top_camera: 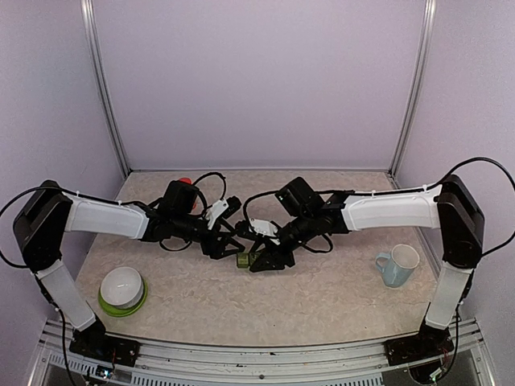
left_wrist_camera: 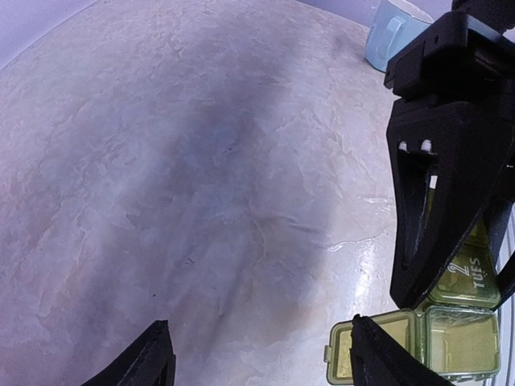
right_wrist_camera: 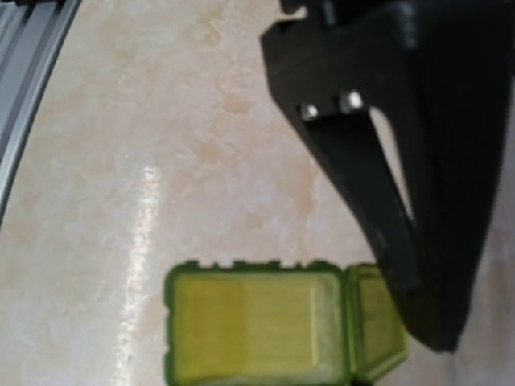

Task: Sort the pills into containers
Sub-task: Open the lid of the pill container in the compartment.

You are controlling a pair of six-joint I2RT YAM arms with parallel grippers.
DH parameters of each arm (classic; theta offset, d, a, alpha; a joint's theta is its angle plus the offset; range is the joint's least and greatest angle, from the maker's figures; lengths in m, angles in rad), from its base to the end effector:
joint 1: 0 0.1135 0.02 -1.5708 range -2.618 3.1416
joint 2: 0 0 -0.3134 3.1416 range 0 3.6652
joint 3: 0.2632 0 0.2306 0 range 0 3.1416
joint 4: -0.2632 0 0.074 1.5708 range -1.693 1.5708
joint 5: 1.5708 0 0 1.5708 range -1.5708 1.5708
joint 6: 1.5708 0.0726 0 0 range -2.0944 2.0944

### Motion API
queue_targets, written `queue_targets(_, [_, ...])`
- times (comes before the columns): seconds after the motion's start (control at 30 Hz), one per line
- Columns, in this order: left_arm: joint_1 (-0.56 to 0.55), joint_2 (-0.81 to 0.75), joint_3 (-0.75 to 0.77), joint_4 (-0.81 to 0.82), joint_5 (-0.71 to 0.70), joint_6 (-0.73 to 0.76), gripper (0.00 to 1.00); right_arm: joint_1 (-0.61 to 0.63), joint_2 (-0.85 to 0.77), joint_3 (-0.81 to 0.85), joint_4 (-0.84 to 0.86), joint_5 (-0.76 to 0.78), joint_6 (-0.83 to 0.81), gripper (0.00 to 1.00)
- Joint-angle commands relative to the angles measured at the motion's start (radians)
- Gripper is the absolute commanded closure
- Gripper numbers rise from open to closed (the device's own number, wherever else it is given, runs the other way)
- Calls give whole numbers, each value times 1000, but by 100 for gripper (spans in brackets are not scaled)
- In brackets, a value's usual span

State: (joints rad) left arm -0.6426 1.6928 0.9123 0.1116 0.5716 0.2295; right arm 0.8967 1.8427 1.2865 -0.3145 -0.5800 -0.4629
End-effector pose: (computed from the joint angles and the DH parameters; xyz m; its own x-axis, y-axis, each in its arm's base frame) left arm 0.2683 -0.2499 0.2268 -0.2915 0.4572 -0.8403 0.9346 0.3234 -0.1482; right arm 0.2259 0.3465 0.2457 -0.0369 -0.6446 -0.7636 -0.9951 -0.0465 0.0873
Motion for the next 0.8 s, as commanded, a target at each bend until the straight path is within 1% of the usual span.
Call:
queue_targets(0.0, [-17,14,32,-49,44,33,28,9,-60,-15,69,44,19,67])
queue_targets(0.37, [-24,14,38,-60,53,39,30,7,-79,-20,87,40,24,67])
queue_targets(0.53, [-3,1,24,-14,-45,-17,28,8,-69,-9,74,24,20,67])
queue_targets(0.6, [11,-9,11,13,-87,-37,25,8,-62,-3,65,17,15,67])
queue_targets(0.77, [35,-77,-56,130,-151,-91,19,8,-46,9,45,6,10,67])
